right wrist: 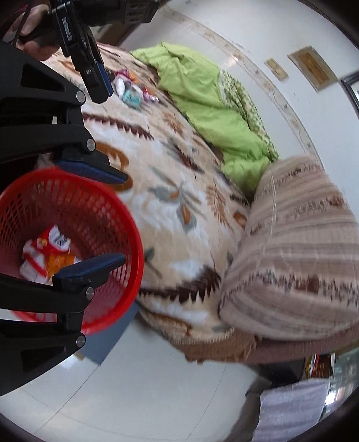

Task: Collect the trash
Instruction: 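Open both tools to drop the bag and box into the red basket, then grasp the black plastic bag with the left tool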

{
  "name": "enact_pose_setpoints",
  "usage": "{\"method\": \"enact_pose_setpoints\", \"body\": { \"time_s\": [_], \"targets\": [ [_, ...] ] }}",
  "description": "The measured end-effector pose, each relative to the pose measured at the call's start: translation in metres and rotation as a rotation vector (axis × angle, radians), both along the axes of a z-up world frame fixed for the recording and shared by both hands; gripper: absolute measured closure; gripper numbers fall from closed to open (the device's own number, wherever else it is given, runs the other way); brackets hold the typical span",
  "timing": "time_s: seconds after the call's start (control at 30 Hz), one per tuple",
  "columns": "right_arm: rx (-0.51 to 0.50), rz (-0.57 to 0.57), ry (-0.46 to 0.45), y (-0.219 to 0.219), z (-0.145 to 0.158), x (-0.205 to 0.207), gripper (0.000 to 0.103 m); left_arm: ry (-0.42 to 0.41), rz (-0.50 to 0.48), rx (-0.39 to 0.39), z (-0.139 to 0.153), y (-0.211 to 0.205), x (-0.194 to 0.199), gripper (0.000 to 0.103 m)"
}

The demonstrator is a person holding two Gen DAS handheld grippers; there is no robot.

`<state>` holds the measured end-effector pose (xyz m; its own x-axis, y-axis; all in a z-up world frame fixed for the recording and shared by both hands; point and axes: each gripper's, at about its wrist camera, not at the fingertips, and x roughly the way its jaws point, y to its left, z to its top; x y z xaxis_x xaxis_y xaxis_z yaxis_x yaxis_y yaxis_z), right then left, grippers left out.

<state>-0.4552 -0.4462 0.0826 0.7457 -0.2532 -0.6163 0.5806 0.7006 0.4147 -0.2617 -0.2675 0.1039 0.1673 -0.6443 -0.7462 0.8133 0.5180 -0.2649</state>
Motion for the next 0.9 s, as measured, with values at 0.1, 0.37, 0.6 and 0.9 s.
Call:
{"method": "enact_pose_setpoints", "body": {
  "time_s": [0.1,0.37,0.6,0.9],
  "targets": [
    [-0.007,0.092,-0.02,0.018,0.006,0.032,0.048,0.004,0.105,0.012,-0.002,0.039,0.027,0.037],
    [-0.014,0.356,-0.034,0.084,0.015,0.129,0.048,0.009,0.438,0.064,-0.017,0.157,0.109,0.036],
    [-0.037,0.532,-0.019,0.137,0.018,0.196,0.048,0.13,0.702,0.033,-0.04,0.224,0.193,0.036],
    [-0.04,0.59,0.011,0.155,0.012,0.227,0.048,0.289,0.781,-0.013,-0.085,0.207,0.257,0.037]
  ]
}}
